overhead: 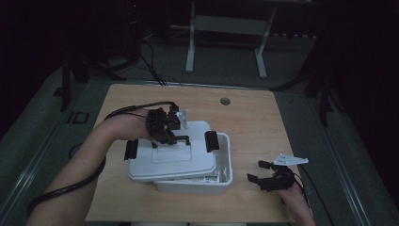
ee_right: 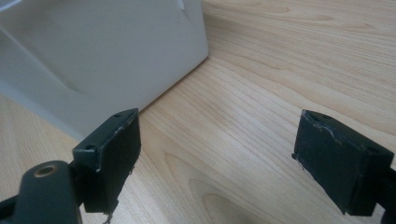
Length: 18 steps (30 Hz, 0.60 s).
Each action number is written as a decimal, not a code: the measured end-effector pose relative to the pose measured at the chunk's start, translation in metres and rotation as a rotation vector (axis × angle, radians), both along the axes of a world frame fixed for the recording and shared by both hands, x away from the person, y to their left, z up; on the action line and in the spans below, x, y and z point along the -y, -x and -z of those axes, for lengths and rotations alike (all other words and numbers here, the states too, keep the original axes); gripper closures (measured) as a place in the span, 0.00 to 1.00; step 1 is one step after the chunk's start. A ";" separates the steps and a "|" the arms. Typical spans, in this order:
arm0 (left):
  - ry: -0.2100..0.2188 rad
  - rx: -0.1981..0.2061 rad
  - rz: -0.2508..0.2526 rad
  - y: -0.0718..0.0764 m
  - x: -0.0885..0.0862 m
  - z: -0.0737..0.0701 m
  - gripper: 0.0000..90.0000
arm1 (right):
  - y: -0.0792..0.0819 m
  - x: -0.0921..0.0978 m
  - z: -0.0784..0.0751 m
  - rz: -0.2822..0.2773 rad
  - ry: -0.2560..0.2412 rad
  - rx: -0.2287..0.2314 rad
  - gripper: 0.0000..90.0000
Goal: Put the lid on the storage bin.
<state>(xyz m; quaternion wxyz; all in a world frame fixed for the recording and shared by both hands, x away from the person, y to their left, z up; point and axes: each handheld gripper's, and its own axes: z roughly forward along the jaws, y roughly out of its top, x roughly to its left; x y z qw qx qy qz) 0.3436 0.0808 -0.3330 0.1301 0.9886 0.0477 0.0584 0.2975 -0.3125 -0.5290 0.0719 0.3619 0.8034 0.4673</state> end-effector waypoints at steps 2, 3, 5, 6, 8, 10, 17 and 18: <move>0.006 -0.003 0.024 0.000 0.012 0.001 0.93 | 0.000 0.000 0.000 0.000 0.000 0.002 0.16; 0.012 -0.006 0.029 0.000 0.017 0.002 0.93 | 0.000 0.001 0.000 0.001 -0.003 0.002 0.16; 0.004 0.000 0.043 0.000 0.027 0.004 0.93 | 0.000 0.001 0.000 0.000 -0.002 0.003 0.16; 0.003 -0.001 0.045 0.000 0.031 0.004 0.93 | 0.001 0.001 0.000 -0.004 -0.001 0.004 0.16; -0.011 -0.003 0.059 0.000 0.041 0.006 0.93 | 0.001 0.002 0.000 -0.003 -0.002 0.003 0.16; -0.016 -0.008 0.069 0.000 0.048 0.008 0.93 | 0.001 0.002 0.000 -0.004 -0.004 0.003 0.16; -0.040 -0.025 0.074 -0.002 0.060 0.018 0.93 | 0.001 0.001 0.000 -0.013 -0.001 0.003 0.16; -0.047 -0.020 0.075 -0.002 0.060 0.018 0.93 | 0.001 0.000 0.001 -0.014 0.000 0.002 0.16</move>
